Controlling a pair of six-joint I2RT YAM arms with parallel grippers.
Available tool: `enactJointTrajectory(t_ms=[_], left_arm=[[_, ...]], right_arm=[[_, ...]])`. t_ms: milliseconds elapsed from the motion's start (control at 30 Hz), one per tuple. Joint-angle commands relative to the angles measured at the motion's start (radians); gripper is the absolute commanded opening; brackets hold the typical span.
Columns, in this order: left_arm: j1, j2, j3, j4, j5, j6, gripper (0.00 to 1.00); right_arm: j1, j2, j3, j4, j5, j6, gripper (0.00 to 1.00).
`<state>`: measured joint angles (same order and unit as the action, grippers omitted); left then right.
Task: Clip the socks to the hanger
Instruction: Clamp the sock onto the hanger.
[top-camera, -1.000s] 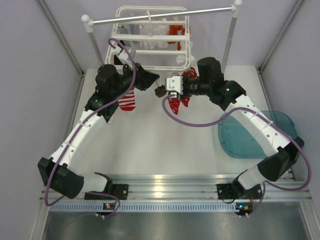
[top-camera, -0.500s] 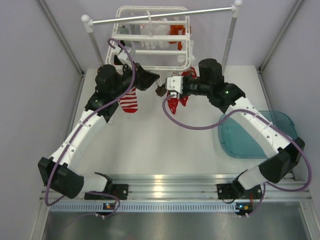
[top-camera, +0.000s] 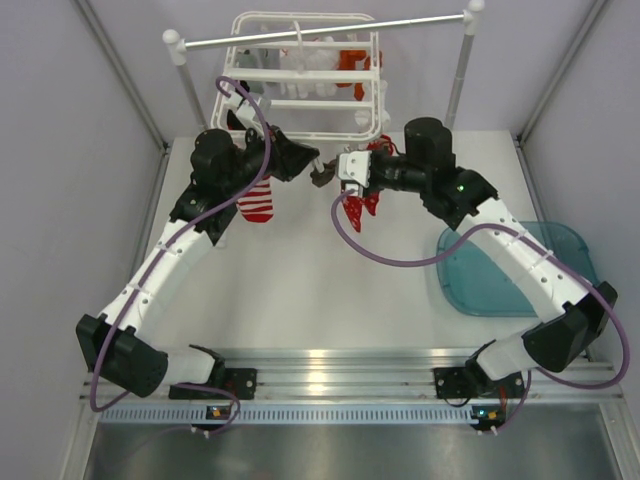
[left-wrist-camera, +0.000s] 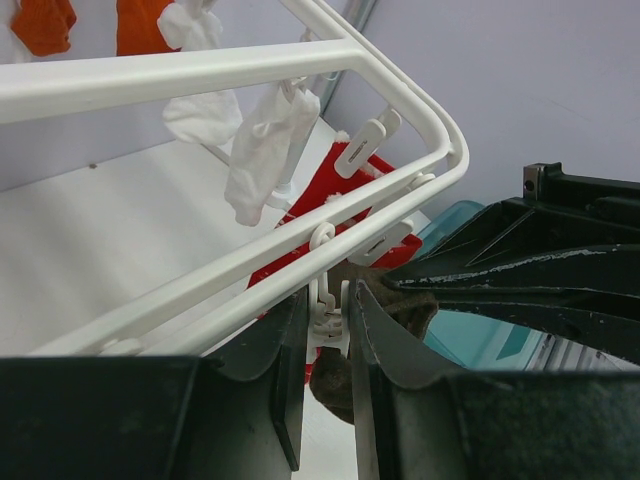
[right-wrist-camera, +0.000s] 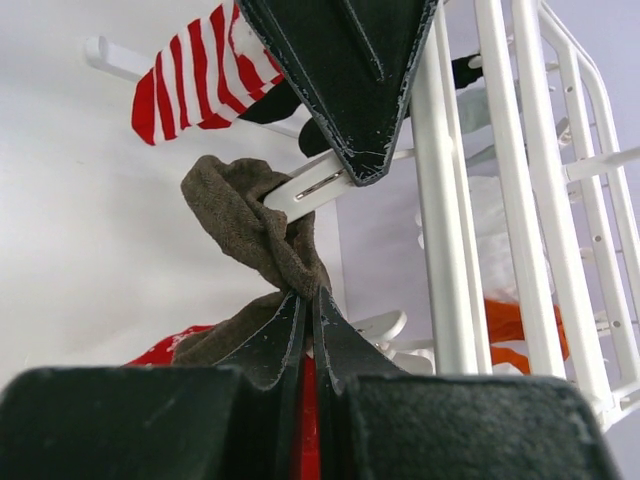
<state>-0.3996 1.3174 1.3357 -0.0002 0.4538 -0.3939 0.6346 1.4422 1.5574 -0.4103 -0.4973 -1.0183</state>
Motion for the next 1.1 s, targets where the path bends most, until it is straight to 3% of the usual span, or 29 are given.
enactJointTrajectory(t_ms=[0, 33, 67, 167, 400, 600, 800, 1067], left_arm=[[-0.001, -0.007, 0.011, 0.02, 0.034, -0.006, 0.04], [-0.001, -0.007, 0.016, 0.017, 0.034, -0.008, 0.09], [-0.001, -0.006, 0.017, 0.014, 0.034, -0.008, 0.22], [-0.001, -0.007, 0.019, 0.011, 0.036, -0.011, 0.39], [0.001, -0.047, 0.016, 0.026, 0.066, -0.022, 0.52], [0.033, -0.135, -0.023, 0.054, 0.085, -0.068, 0.48], [0.102, -0.21, -0.027, -0.027, 0.052, -0.074, 0.42], [0.123, -0.185, -0.029, -0.127, -0.012, 0.073, 0.36]], right_arm=[[0.005, -0.032, 0.003, 0.079, -0.012, 0.024, 0.0], [0.007, -0.032, 0.006, 0.082, -0.012, 0.024, 0.0], [0.007, -0.031, 0.006, 0.085, -0.011, 0.027, 0.0], [0.007, -0.028, 0.009, 0.088, -0.006, 0.03, 0.0], [0.005, -0.022, 0.001, 0.093, -0.001, 0.032, 0.0], [0.007, -0.011, -0.003, 0.102, 0.014, 0.035, 0.0], [0.007, -0.008, -0.006, 0.108, 0.023, 0.047, 0.0], [0.005, 0.0, -0.008, 0.114, 0.023, 0.07, 0.0]])
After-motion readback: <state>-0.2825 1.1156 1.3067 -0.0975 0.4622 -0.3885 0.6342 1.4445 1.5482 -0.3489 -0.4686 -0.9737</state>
